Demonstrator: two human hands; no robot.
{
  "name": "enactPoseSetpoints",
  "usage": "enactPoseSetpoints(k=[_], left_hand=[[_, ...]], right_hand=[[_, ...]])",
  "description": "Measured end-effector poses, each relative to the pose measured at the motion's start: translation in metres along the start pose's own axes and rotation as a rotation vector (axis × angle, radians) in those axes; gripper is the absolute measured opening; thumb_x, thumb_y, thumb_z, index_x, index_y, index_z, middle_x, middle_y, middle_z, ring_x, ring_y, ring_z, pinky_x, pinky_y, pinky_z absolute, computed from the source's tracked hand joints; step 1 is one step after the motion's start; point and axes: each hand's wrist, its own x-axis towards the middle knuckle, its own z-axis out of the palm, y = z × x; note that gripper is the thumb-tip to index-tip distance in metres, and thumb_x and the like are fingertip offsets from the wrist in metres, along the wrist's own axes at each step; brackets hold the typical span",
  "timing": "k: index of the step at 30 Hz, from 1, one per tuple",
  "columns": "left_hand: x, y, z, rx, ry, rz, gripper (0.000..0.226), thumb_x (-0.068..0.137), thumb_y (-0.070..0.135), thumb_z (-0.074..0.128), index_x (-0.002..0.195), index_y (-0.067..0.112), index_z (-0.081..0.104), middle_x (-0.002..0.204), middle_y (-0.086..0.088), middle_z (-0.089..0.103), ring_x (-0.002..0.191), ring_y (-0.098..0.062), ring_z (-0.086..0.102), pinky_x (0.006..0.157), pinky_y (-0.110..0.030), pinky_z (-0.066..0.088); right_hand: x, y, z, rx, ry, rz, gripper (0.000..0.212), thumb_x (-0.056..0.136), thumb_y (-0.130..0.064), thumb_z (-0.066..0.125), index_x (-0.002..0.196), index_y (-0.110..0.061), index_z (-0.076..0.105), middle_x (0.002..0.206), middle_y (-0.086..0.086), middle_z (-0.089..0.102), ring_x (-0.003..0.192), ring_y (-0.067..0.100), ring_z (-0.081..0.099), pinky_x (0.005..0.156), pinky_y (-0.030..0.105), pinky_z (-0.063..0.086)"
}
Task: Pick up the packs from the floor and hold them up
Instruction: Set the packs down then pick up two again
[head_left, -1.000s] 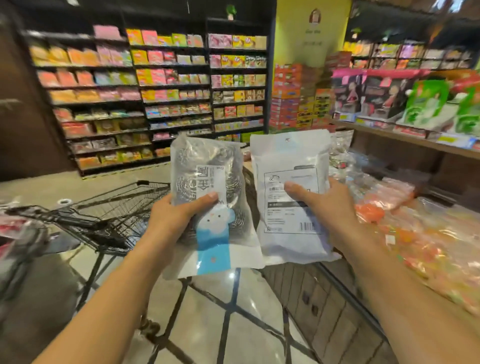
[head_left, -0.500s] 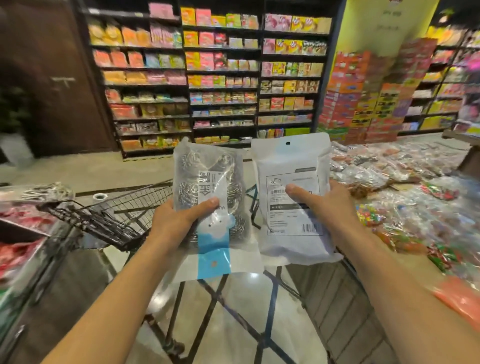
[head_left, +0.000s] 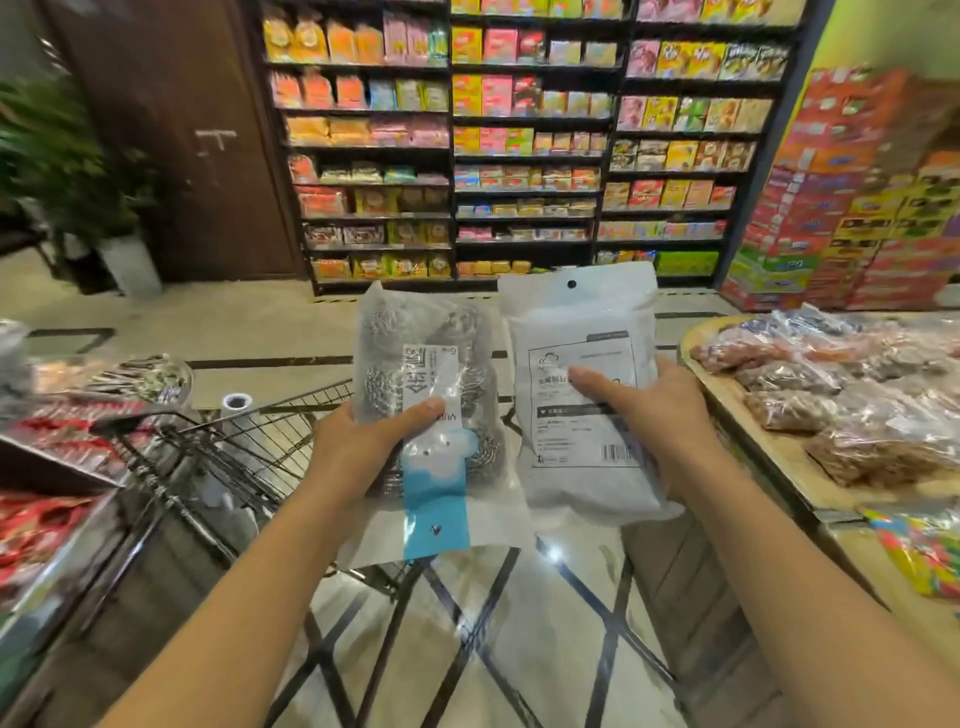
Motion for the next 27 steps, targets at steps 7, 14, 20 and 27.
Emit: enactPoseSetpoints(k=[7,14,20,27], left_hand=[[0.098,-0.001,0.014,-0.027,0.149,-0.016,0.034,0.074,0.020,0.088,0.105,0.016,0.074,0.091,-0.006,0.082,0.078,-0.024,0.080,0.065,-0.036,0.062],[0.173,-0.002,0.003,-0.074,0.318,-0.005,0.039,0.074,0.017,0.089,0.110,0.015,0.075,0.097,-0.005,0.082,0.086,-0.025,0.080,0.083,-0.042,0.062],[0.233,-0.023,-0.027,-0.082,0.458,-0.044,0.038,0.073,0.023,0.091,0.108,0.017,0.077,0.100,-0.006,0.082,0.093,-0.030,0.078,0.090,-0.054,0.060],[0.309,-0.065,-0.081,-0.100,0.566,-0.058,0.034,0.077,0.022,0.088,0.108,0.019,0.076,0.099,0.002,0.081,0.090,-0.014,0.076,0.073,-0.029,0.056]], right_hand=[[0.132,0.004,0.043,-0.028,-0.176,-0.017,0.032,0.074,-0.040,0.092,0.095,-0.028,0.071,0.090,-0.003,0.080,0.082,0.020,0.078,0.079,0.048,0.065],[0.232,0.009,0.113,-0.056,-0.368,-0.002,0.034,0.074,-0.041,0.091,0.097,-0.028,0.069,0.094,-0.001,0.080,0.084,0.022,0.078,0.082,0.048,0.064],[0.289,0.030,0.189,-0.093,-0.546,0.008,0.036,0.075,-0.039,0.091,0.101,-0.024,0.070,0.092,0.001,0.080,0.080,0.021,0.079,0.080,0.047,0.065],[0.359,0.069,0.297,-0.171,-0.667,0.019,0.056,0.069,-0.048,0.092,0.111,-0.025,0.064,0.102,-0.002,0.079,0.086,0.019,0.079,0.082,0.047,0.064]])
